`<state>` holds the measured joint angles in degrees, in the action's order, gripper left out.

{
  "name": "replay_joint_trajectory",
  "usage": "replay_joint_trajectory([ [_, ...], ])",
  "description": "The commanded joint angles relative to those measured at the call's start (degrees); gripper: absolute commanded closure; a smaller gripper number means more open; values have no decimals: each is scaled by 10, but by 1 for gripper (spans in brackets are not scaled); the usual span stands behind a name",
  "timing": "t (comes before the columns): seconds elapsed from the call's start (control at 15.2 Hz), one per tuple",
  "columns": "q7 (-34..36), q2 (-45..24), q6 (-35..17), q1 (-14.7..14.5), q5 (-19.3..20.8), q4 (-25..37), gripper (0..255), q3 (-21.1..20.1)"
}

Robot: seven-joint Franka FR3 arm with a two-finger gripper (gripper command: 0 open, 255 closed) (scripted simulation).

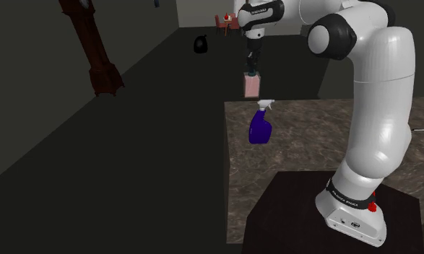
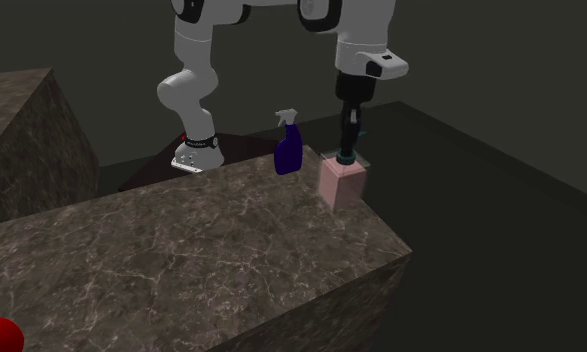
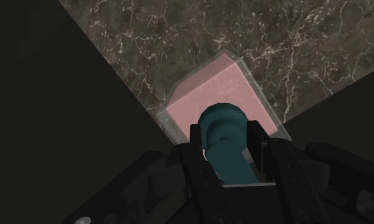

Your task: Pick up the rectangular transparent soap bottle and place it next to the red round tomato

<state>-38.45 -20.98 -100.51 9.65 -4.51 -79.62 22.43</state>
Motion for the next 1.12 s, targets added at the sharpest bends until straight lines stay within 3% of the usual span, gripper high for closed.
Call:
replay_joint_trajectory([
  [0.0, 0, 1, 16, 1, 0, 15, 255, 0],
  [1.06, -8, -45, 166, 29, -17, 210, 255, 1],
])
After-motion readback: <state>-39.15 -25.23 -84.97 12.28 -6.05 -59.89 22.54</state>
